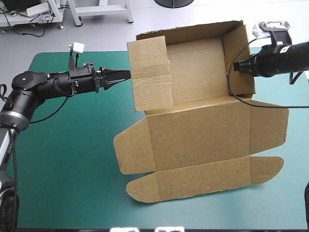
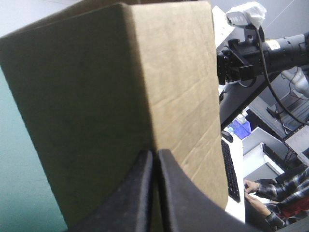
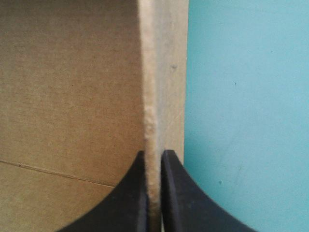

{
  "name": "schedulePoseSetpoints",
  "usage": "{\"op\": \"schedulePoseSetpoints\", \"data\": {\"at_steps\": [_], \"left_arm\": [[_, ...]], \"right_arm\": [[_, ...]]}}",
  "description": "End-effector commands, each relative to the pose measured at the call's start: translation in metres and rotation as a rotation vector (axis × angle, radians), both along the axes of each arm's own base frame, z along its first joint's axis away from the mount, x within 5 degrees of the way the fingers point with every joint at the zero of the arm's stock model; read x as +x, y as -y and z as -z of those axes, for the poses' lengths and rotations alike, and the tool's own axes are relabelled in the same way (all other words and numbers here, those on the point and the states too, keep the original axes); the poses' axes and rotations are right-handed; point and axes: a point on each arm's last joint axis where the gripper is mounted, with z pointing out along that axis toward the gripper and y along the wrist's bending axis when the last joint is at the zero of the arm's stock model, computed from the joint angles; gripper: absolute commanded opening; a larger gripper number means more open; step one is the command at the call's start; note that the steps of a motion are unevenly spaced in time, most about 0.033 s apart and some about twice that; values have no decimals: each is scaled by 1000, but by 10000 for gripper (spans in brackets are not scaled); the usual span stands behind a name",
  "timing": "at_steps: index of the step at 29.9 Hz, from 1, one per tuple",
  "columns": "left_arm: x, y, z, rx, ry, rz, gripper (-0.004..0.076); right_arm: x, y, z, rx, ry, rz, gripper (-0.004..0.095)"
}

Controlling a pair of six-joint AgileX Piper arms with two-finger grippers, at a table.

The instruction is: Fold the box

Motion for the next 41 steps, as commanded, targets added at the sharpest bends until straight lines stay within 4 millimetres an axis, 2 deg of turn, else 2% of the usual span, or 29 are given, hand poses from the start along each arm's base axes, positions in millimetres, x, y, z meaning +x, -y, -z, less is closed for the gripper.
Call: {"op": "schedulePoseSetpoints", "data": {"at_steps": [1,7,9,17,22,28,33,36,41], "left_arm": [[-20,4,-27,-80,55,85,121],[-17,3,-24,-51,37,49,426],[-16,3,-23,-40,38,32,475],[-11,7,-24,-41,44,-31,479],[-6,23,-21,-1,60,-102,479],[-5,49,-17,125,100,-186,479],[-3,57,-26,277,116,-304,450],[-3,55,-30,382,119,-381,436],[4,43,-24,506,79,-537,411]], "right_arm": [[-14,-4,-20,38,59,-11,-23],[-14,-4,-20,40,59,-12,-21],[-14,-4,-20,40,59,-12,-21],[-15,-5,-21,56,60,-19,-21],[-15,-11,-20,46,55,-19,-13],[-14,-28,-19,2,55,8,-13],[-14,-46,-19,-30,69,39,-11],[-15,-58,-20,-12,90,51,-12],[-17,-85,-21,-4,122,33,-11]]}}
